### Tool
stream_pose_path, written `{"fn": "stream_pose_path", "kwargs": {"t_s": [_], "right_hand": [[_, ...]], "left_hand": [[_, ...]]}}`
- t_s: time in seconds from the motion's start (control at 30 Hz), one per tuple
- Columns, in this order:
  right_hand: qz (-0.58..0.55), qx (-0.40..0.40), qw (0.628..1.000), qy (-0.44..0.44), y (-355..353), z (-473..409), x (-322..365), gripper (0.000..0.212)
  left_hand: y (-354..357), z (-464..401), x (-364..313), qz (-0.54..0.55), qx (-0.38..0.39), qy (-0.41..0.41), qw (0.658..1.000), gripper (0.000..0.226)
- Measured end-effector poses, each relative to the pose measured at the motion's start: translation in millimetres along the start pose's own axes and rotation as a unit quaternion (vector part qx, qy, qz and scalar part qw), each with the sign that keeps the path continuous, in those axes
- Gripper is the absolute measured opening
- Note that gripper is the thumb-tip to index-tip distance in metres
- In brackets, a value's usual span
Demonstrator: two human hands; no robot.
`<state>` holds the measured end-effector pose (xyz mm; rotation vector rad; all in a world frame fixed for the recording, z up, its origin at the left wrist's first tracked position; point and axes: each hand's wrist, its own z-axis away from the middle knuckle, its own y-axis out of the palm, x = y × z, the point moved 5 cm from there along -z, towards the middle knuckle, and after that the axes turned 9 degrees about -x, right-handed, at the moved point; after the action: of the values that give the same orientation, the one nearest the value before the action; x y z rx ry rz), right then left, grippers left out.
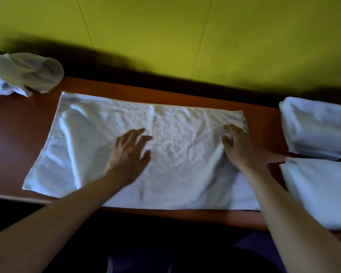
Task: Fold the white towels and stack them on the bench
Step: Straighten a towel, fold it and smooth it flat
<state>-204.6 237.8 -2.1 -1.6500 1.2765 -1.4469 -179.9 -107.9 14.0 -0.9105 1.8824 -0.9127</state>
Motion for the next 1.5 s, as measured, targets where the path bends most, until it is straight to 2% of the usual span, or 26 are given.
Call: {"fn": "stream_pose_path", "kwargs": {"t_s": [0.13,0.27,0.37,0.47,0.57,0.63,0.7,0.77,0.83,0.9,0.97,1.03,1.13,1.23,1.33,1.43,1.5], "right_hand": [[-0.005,-0.044,0.999,0.020,-20,-15,-9,0.047],[0.009,-0.052,0.994,0.099,-30,-37,-32,0.036],[0.007,-0.016,0.982,0.189,-28,-52,-48,0.042],[-0.037,0.018,0.963,0.267,-17,-60,-57,0.043],[-0.083,0.024,0.952,0.294,-12,-63,-59,0.028],[-0.105,0.008,0.948,0.301,-17,-63,-59,0.023],[-0.157,-0.013,0.933,0.323,-24,-62,-58,0.023],[-0.224,-0.024,0.913,0.340,-31,-62,-55,0.019],[-0.294,-0.010,0.884,0.363,-36,-61,-43,0.018],[-0.340,-0.001,0.858,0.385,-38,-64,-29,0.008],[-0.368,-0.001,0.849,0.380,-39,-69,-4,0.006],[-0.383,0.000,0.850,0.361,-38,-75,30,0.005],[-0.410,0.000,0.849,0.334,-32,-84,92,0.011],[-0.424,-0.003,0.850,0.311,-17,-94,155,0.019],[-0.419,0.004,0.866,0.274,1,-98,212,0.023],[-0.414,0.023,0.872,0.259,23,-95,266,0.022],[-0.417,0.027,0.876,0.240,38,-94,300,0.017]], "left_hand": [[31,30,-115,0.062,0.003,0.086,0.994,0.030],[68,54,-210,0.067,0.091,0.198,0.974,0.021],[96,58,-233,0.035,0.135,0.183,0.973,0.025],[104,56,-238,0.029,0.140,0.162,0.976,0.036],[95,54,-242,0.048,0.124,0.159,0.978,0.014],[88,50,-238,0.087,0.111,0.104,0.984,0.012],[77,50,-224,0.154,0.100,0.002,0.983,0.015],[64,53,-208,0.246,0.138,-0.114,0.953,0.022],[47,55,-191,0.316,0.105,-0.214,0.918,0.022],[29,57,-173,0.342,0.066,-0.304,0.887,0.013],[13,59,-154,0.341,0.044,-0.378,0.860,0.028],[-9,58,-139,0.354,0.013,-0.400,0.845,0.038],[-44,56,-113,0.366,-0.030,-0.404,0.838,0.043],[-73,60,-78,0.371,-0.062,-0.397,0.837,0.033],[-96,75,-30,0.322,-0.098,-0.413,0.846,0.021],[-114,89,13,0.350,-0.118,-0.465,0.805,0.014],[-126,96,36,0.355,-0.129,-0.484,0.790,0.013]]}}
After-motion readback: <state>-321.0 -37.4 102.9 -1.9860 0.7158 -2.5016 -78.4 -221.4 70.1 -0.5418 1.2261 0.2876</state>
